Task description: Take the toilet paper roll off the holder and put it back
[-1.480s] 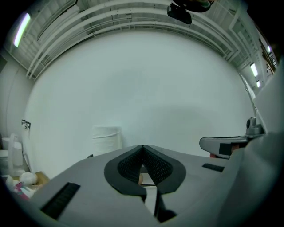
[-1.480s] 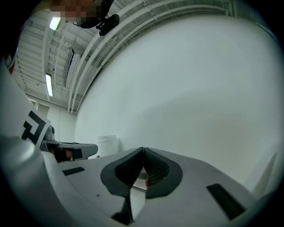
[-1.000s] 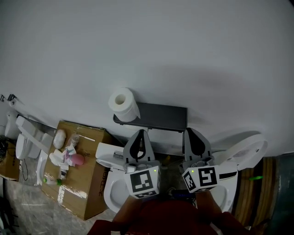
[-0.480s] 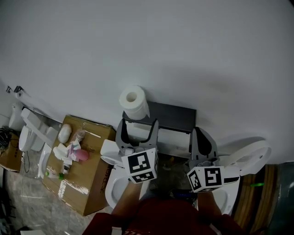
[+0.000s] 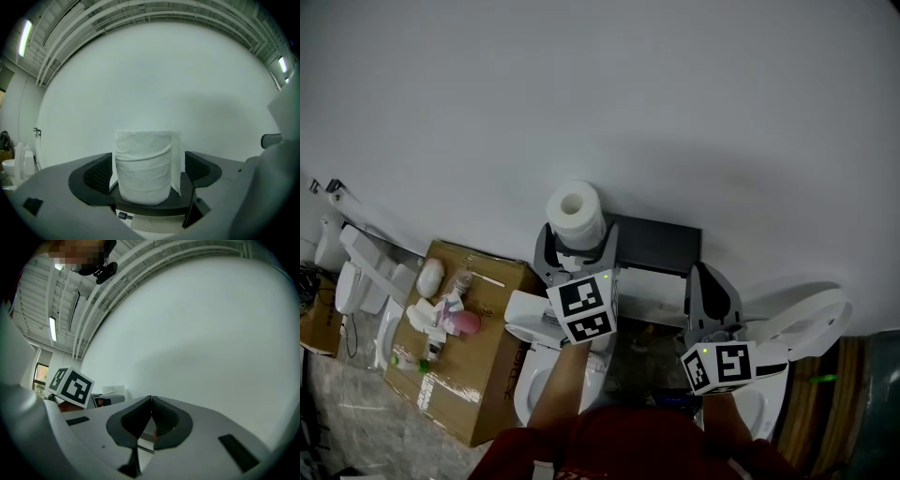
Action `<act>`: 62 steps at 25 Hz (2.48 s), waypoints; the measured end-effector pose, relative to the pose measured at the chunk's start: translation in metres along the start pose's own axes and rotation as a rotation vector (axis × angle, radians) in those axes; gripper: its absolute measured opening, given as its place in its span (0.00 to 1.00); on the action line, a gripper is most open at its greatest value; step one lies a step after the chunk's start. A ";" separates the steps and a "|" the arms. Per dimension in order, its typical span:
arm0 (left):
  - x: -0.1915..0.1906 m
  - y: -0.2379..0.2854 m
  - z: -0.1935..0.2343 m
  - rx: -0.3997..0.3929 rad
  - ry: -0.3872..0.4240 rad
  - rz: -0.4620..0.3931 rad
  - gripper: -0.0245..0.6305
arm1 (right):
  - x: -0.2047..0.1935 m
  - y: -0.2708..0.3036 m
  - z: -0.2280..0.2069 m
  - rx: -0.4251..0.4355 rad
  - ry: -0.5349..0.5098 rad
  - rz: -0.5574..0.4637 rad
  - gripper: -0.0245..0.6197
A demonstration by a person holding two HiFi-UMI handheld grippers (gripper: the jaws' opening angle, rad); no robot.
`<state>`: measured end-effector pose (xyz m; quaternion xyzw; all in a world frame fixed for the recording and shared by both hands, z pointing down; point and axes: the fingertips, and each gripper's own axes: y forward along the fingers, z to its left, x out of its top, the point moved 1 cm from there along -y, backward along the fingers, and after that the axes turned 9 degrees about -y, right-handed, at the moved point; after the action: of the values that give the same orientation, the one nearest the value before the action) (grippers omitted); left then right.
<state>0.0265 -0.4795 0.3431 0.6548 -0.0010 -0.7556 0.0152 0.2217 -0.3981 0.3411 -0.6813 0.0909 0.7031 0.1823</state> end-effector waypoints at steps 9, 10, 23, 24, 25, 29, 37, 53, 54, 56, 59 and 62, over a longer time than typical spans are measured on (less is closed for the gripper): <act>0.001 0.011 0.008 0.004 -0.003 -0.004 0.75 | -0.001 0.002 0.000 -0.013 -0.008 0.007 0.07; 0.001 0.011 0.009 0.004 -0.003 -0.009 0.69 | -0.001 0.002 0.000 -0.014 -0.009 0.006 0.07; 0.003 0.008 0.008 -0.033 -0.001 -0.024 0.67 | -0.004 0.006 0.005 -0.022 -0.005 0.018 0.07; 0.005 0.007 0.007 -0.035 0.001 -0.028 0.67 | -0.005 0.006 0.004 -0.029 -0.001 0.021 0.07; 0.008 0.005 0.006 -0.038 0.003 -0.033 0.67 | -0.005 0.006 0.004 -0.033 0.001 0.024 0.07; 0.020 -0.007 0.000 -0.059 -0.004 -0.048 0.66 | -0.006 0.006 0.002 -0.028 -0.004 0.023 0.07; 0.037 -0.052 -0.014 -0.125 -0.023 -0.072 0.66 | -0.008 0.000 0.002 -0.028 0.001 0.021 0.07; -0.018 -0.116 -0.017 -0.149 -0.081 -0.019 0.66 | -0.018 -0.009 0.003 -0.019 0.007 0.047 0.07; -0.023 -0.116 -0.016 -0.145 -0.074 -0.010 0.66 | -0.018 -0.010 0.004 -0.017 0.007 0.049 0.07; -0.030 -0.117 -0.014 -0.144 -0.069 0.001 0.66 | -0.019 -0.010 0.007 -0.015 0.008 0.054 0.07; -0.039 -0.116 -0.013 -0.148 -0.065 0.000 0.66 | -0.021 -0.009 0.010 -0.009 0.007 0.060 0.07; -0.039 -0.116 -0.013 -0.142 -0.070 0.000 0.66 | -0.022 -0.008 0.012 -0.009 0.012 0.066 0.07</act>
<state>0.0426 -0.3622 0.3770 0.6254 0.0519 -0.7762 0.0615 0.2144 -0.3889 0.3643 -0.6828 0.1113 0.7052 0.1551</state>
